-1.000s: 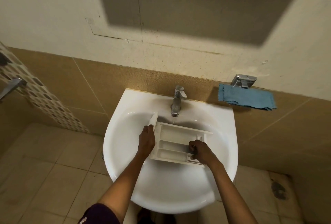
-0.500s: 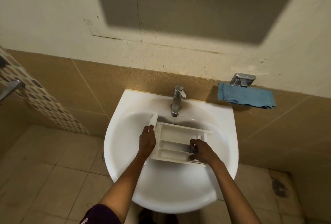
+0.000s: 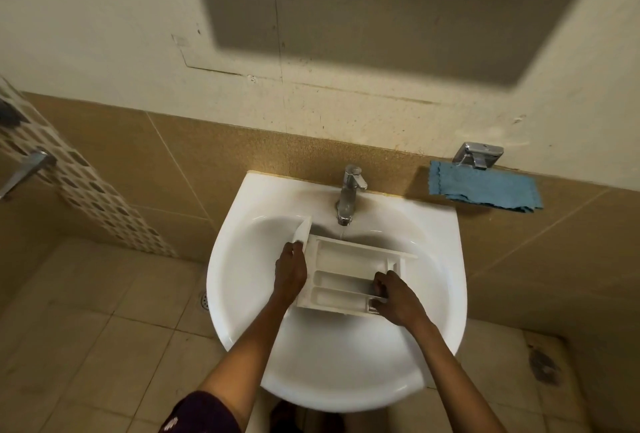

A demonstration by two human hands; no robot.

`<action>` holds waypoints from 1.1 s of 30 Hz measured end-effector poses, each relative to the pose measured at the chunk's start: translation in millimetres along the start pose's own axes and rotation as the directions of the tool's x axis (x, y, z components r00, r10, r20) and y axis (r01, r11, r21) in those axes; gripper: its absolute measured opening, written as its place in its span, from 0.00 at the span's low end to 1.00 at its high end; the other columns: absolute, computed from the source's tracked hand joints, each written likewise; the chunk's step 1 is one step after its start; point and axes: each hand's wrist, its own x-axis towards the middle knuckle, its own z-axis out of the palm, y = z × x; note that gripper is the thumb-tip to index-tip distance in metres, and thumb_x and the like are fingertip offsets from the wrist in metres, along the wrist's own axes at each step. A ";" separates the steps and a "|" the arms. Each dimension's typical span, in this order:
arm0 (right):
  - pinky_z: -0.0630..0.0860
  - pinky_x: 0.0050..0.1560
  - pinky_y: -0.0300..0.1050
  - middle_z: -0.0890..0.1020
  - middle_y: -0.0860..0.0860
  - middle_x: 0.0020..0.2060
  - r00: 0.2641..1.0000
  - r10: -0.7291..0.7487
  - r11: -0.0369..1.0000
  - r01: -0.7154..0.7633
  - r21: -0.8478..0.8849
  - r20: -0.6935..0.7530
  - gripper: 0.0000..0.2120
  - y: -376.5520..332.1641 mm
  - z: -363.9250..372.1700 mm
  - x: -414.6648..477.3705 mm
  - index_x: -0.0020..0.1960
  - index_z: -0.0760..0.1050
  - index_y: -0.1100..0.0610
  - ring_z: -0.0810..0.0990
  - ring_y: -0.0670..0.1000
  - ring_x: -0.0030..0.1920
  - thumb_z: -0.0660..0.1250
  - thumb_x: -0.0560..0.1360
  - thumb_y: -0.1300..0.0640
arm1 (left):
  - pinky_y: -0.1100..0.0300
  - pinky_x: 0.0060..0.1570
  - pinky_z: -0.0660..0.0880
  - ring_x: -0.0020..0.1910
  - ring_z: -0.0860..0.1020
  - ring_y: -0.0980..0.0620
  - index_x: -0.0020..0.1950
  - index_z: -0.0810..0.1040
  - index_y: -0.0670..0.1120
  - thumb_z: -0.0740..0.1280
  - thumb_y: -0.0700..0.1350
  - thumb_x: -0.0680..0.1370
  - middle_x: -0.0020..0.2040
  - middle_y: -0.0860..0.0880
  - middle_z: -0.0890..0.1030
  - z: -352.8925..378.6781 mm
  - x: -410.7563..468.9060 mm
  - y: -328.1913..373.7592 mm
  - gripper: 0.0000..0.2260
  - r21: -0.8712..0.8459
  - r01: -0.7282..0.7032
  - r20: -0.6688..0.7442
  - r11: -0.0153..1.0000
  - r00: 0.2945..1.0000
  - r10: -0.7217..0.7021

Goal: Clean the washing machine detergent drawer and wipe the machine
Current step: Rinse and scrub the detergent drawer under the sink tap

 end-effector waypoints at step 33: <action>0.72 0.63 0.49 0.75 0.64 0.52 0.917 0.206 -0.426 -0.231 0.875 0.343 0.13 -95.6 -50.6 58.0 0.57 0.69 0.76 0.73 0.63 0.59 0.51 0.80 0.70 | 0.55 0.47 0.65 0.48 0.72 0.43 0.51 0.71 0.42 0.50 0.50 0.82 0.45 0.43 0.75 0.8 -0.5 0.4 0.15 -0.013 0.021 -0.016 1.000 1.000 -0.021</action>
